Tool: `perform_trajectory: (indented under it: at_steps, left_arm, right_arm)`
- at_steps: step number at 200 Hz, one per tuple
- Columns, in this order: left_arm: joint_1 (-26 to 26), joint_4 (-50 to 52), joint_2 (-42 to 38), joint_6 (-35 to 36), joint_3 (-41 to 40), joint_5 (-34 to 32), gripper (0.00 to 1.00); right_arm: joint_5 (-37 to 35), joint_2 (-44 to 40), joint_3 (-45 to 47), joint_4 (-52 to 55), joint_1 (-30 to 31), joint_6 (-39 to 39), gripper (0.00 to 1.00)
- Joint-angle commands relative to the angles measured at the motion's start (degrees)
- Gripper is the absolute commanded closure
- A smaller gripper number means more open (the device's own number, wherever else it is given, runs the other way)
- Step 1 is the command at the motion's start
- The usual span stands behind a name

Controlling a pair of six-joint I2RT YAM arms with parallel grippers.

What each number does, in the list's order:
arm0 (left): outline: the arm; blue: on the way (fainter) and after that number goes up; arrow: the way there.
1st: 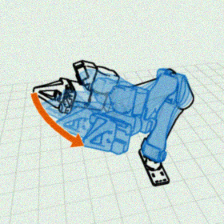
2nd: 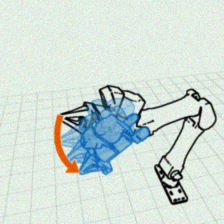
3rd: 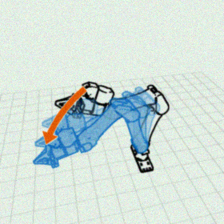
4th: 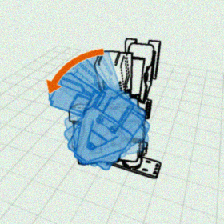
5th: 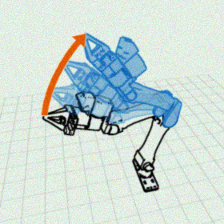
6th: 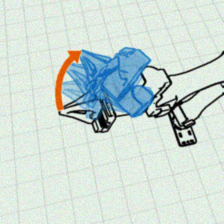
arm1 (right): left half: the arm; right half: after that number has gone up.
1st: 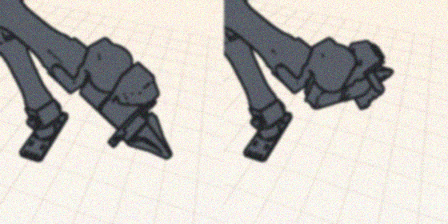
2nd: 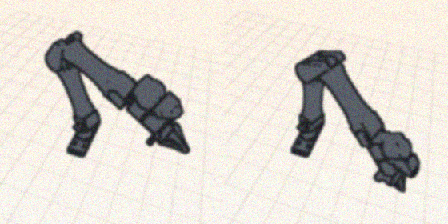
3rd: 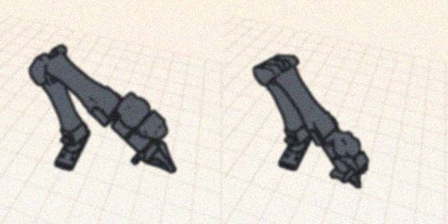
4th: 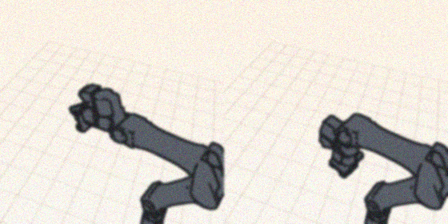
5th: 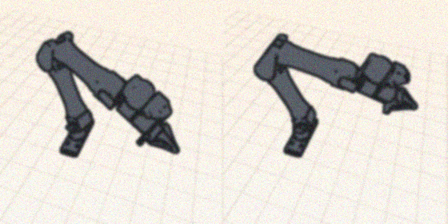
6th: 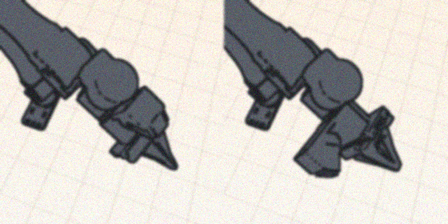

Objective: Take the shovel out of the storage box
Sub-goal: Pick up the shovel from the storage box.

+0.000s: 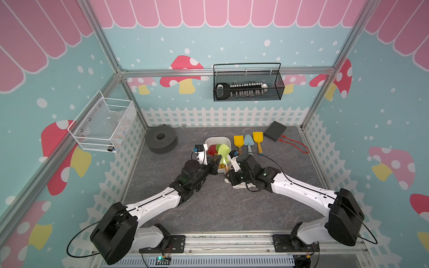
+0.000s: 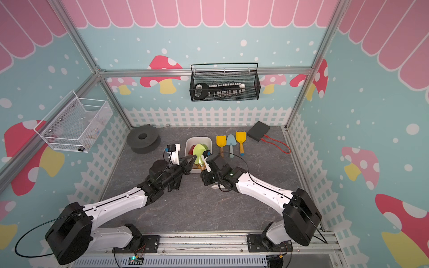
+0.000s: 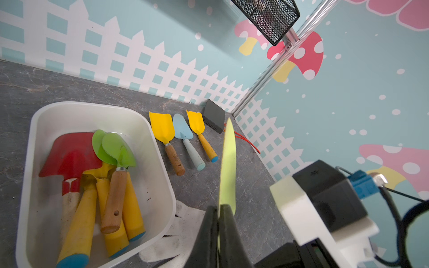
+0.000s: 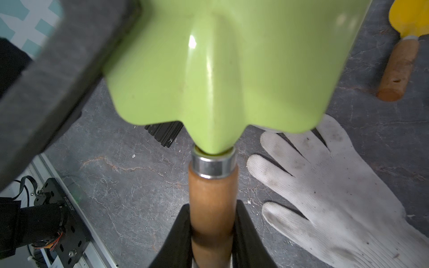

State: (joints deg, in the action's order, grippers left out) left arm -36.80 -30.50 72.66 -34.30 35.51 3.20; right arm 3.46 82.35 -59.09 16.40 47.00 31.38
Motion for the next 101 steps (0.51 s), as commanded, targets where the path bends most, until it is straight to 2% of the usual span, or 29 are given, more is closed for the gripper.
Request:
perform_trajectory:
  at_steps: [1,11,24,75,101]
  left_arm:
    - [-0.13,0.25,-1.72,0.89,-1.03,-0.71,0.66]
    - [-0.27,1.39,-1.98,2.17,-1.20,-1.21,0.52]
    - [-0.33,3.14,-2.03,4.21,-1.30,-1.85,0.46]
    - [-0.70,5.28,-0.31,8.93,-2.19,-7.07,0.41]
    - [-0.65,5.49,3.23,10.60,-1.05,-6.72,0.41]
  right_arm:
    - [-1.67,-0.07,-1.83,0.90,0.46,-1.03,0.84]
    - [-2.45,-0.23,-2.30,2.24,0.38,-1.46,0.85]
    - [-3.49,-0.06,-3.20,4.77,0.24,-2.21,0.86]
    - [0.55,1.69,-4.96,10.27,-4.68,-4.67,0.86]
    - [3.24,2.92,-5.24,12.09,-9.05,-6.35,0.85]
